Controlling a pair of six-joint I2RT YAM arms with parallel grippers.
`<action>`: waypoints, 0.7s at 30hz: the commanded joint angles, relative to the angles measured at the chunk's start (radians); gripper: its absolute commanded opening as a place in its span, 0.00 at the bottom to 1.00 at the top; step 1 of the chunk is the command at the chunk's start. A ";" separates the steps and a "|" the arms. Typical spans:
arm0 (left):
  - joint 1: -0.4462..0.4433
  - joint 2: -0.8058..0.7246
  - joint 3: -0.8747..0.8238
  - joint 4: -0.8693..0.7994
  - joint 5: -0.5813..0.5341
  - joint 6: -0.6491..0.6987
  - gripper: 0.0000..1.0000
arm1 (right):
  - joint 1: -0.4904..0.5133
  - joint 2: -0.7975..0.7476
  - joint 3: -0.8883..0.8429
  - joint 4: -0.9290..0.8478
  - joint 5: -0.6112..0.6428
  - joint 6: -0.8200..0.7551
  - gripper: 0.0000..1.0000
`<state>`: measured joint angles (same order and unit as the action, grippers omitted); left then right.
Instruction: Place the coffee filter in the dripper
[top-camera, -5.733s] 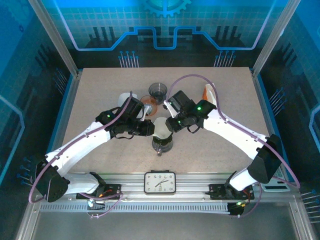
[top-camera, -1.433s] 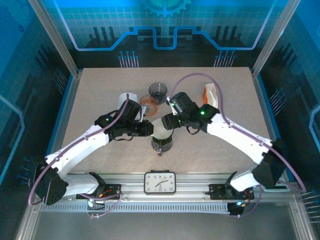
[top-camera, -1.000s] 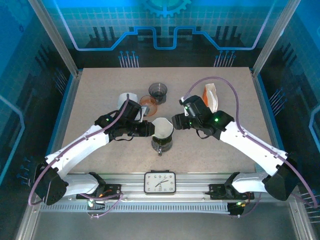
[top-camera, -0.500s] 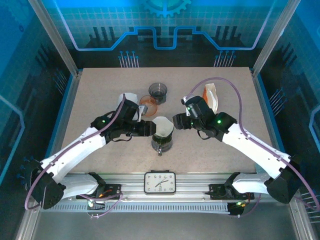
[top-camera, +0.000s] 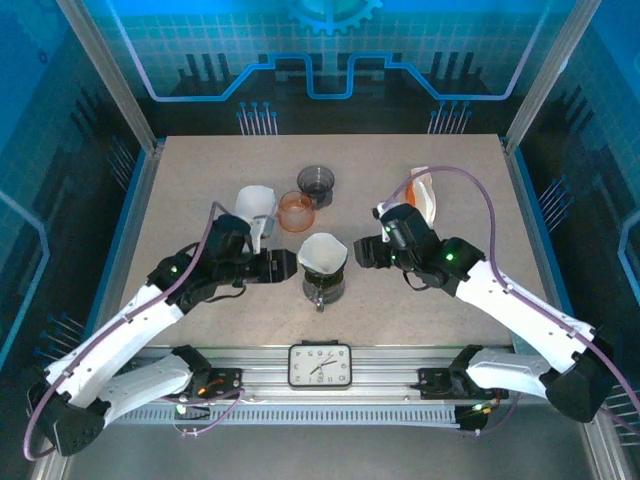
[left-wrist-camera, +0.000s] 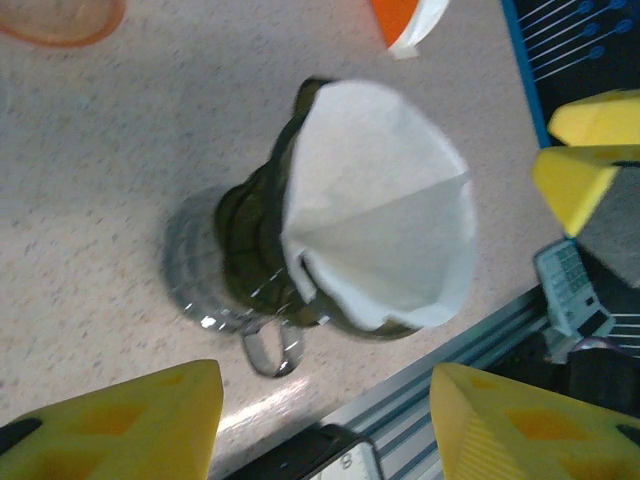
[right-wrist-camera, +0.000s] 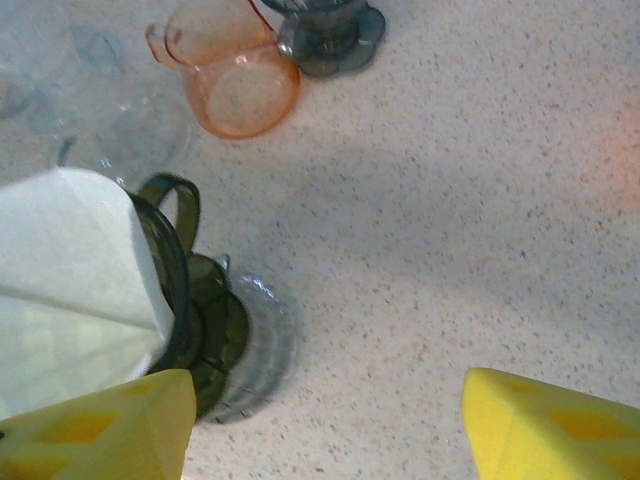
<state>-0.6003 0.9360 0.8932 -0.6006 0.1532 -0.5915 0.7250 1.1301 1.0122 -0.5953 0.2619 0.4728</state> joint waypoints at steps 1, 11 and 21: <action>0.004 -0.021 -0.077 -0.016 -0.027 -0.054 0.58 | -0.016 -0.034 -0.059 0.040 0.005 0.029 0.72; 0.004 0.014 -0.293 0.188 0.060 -0.152 0.48 | -0.063 -0.037 -0.249 0.133 -0.175 0.073 0.73; -0.080 0.205 -0.332 0.396 0.091 -0.174 0.27 | -0.079 0.067 -0.394 0.345 -0.419 0.087 0.66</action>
<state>-0.6666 1.1065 0.5640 -0.3012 0.2180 -0.7551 0.6575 1.1797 0.6575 -0.3534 -0.0620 0.5438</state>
